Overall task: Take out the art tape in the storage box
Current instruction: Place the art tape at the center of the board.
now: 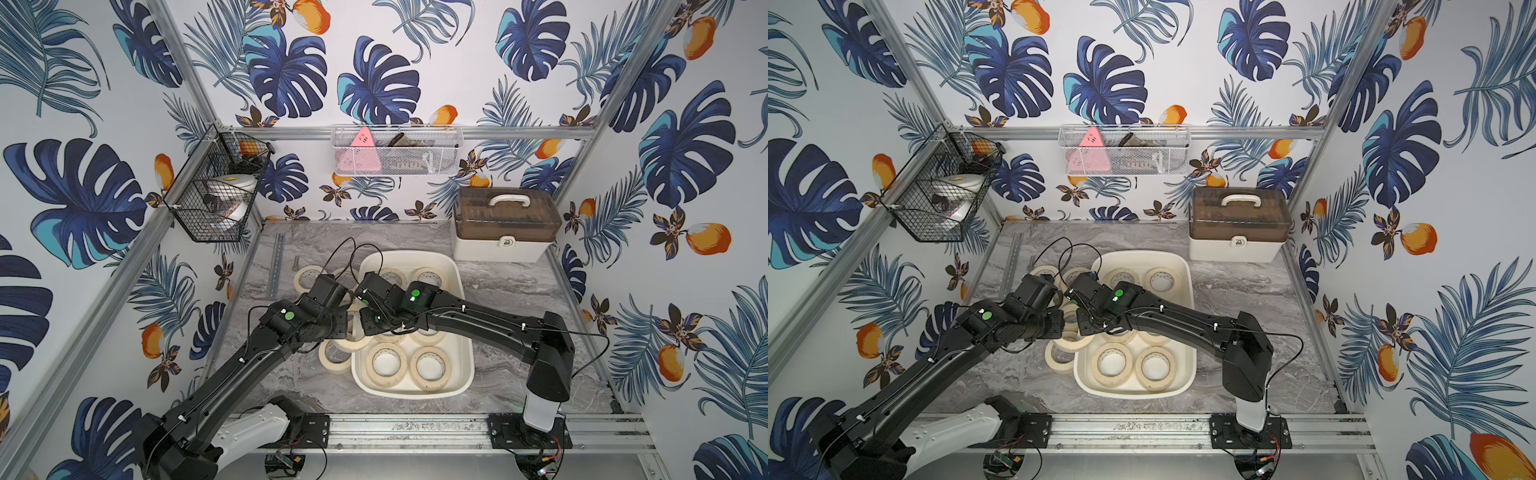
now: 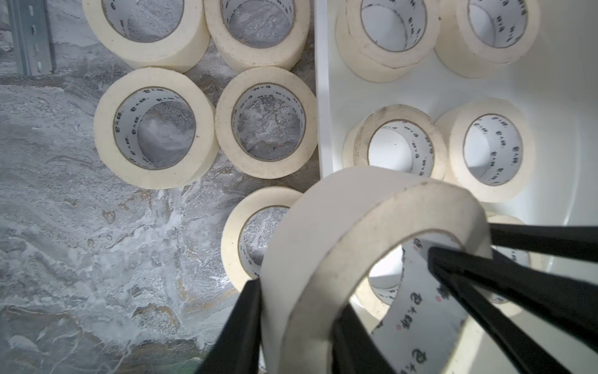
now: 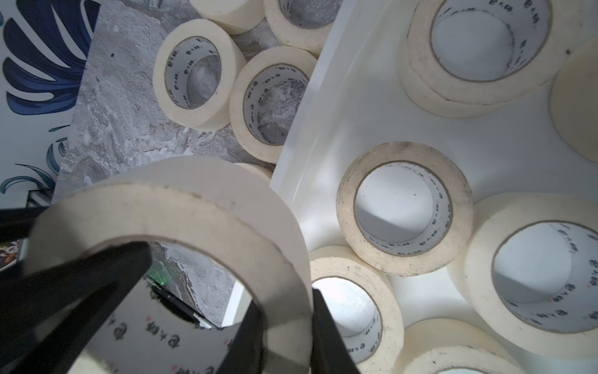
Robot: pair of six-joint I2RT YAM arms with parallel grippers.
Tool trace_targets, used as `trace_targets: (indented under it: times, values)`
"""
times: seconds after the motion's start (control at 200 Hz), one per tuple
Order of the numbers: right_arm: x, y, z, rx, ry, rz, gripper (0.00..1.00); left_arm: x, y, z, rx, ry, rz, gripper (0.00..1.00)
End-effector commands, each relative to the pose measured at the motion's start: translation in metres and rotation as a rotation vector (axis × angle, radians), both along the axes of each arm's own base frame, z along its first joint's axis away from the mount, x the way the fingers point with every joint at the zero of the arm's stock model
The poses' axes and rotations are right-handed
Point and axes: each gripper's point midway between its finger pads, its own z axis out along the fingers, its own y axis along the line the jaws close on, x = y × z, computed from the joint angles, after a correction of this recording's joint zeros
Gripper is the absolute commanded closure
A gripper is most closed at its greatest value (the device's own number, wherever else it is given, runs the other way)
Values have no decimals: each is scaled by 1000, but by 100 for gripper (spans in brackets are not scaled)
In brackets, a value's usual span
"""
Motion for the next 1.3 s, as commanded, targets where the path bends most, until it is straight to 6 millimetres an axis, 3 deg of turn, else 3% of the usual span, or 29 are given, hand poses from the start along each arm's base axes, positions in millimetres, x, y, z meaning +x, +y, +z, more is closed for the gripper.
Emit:
trace_targets:
  times: [0.0,0.115,0.295,0.45,0.685,0.816,0.941,1.291]
  values:
    - [-2,2,4,32,3,-1,72,4,-2,4,-29,-27,21,82]
    - [-8,6,3,70,33,30,57,3,0,2,-32,-28,41,93]
    - [-11,-1,17,126,17,34,45,3,10,0,-17,-47,116,100]
    - [-11,-13,33,135,-2,25,41,1,40,3,74,-73,277,100]
    - [-11,-39,52,140,-50,-6,38,-19,104,10,241,-174,626,100]
    - [-9,-57,55,126,-63,-31,38,-24,117,12,258,-210,702,100]
    - [-6,-74,54,119,-66,-57,37,-28,121,-3,218,-187,762,100]
    - [1,-108,48,115,-46,-114,37,-52,138,-77,71,7,972,100]
